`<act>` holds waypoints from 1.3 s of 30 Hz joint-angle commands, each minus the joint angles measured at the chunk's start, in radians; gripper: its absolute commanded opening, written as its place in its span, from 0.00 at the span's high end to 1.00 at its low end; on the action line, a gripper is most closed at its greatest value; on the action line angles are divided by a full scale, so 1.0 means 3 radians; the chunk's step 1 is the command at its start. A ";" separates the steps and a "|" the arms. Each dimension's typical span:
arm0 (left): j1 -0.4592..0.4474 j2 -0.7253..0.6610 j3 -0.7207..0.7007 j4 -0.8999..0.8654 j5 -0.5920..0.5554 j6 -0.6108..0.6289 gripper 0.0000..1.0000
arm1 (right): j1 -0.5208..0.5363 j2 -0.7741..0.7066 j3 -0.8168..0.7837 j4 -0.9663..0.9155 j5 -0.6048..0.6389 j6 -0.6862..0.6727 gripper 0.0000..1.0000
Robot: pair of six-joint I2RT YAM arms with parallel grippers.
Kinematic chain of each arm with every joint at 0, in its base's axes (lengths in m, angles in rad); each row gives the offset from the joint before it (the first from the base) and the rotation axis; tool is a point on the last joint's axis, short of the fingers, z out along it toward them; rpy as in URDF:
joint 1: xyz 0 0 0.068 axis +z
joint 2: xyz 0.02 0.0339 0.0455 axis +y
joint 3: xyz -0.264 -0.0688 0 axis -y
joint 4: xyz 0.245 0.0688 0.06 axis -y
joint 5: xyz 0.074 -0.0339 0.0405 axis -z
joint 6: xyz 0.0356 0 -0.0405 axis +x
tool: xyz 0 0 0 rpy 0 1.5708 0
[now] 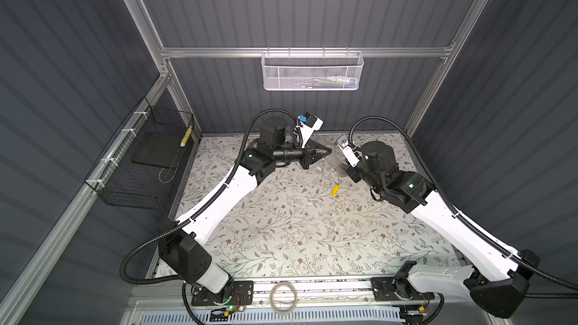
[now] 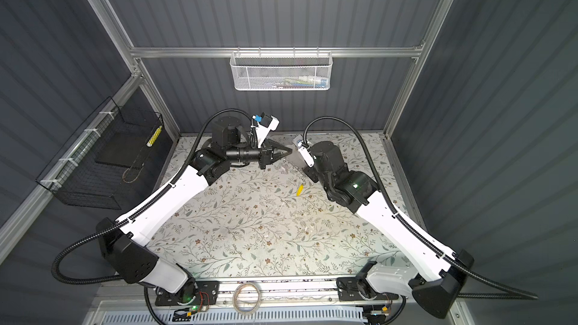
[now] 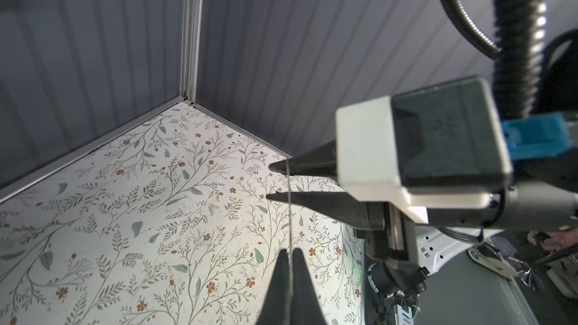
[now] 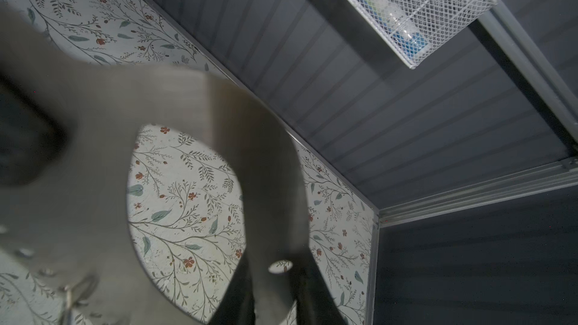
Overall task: Attach keys to a key ring
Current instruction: Pass the keyring.
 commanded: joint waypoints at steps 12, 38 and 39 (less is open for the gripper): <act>0.0029 -0.0126 -0.0294 0.0441 0.0019 -0.0092 1.00 | -0.0253 -0.0492 0.0062 -0.0139 -0.1025 0.0523 0.51; 0.0384 -0.0278 -0.0623 0.0603 0.1324 0.0061 1.00 | -0.1360 -0.0515 -0.0108 0.0005 -0.4043 0.1539 0.40; 0.0387 -0.0278 -0.0641 0.0624 0.1339 0.0050 1.00 | -0.1359 -0.0499 -0.0106 0.0004 -0.4073 0.1542 0.40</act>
